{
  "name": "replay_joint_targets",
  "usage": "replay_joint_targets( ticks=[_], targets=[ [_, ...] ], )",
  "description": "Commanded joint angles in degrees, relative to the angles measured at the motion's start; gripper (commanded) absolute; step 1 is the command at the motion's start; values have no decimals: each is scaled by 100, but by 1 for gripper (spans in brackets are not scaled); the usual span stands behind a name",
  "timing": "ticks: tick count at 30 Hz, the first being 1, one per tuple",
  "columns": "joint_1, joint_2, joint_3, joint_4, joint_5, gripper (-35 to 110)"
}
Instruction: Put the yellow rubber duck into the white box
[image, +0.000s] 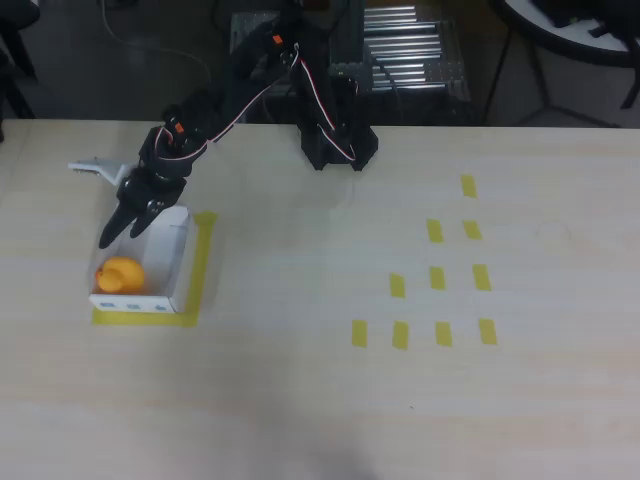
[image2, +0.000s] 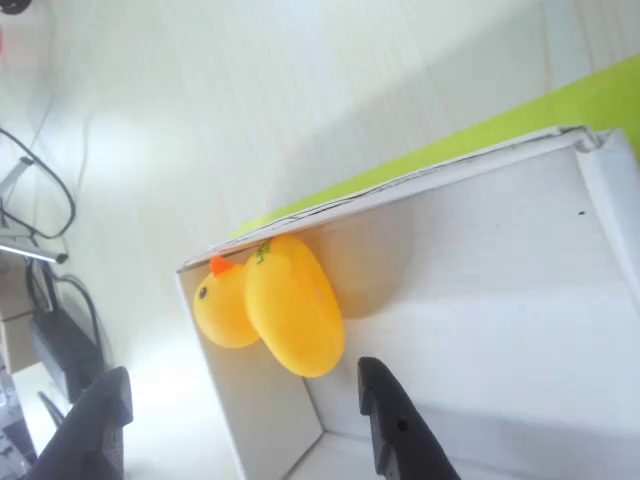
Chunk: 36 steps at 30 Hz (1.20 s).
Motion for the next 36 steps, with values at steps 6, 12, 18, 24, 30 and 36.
replay_joint_targets(
  ticks=[6,12,18,24,30,36],
  targets=[
    [-747,2057,-809,1960,501,8],
    [-1600,3437,-1187,3296,1626,5],
    [-2628,5229,-633,4307,2435,5],
    [-3753,7093,1028,4184,2804,0],
    [-5010,8798,3419,3841,3630,0],
    [-5581,10099,5115,4008,3973,0]
  ],
)
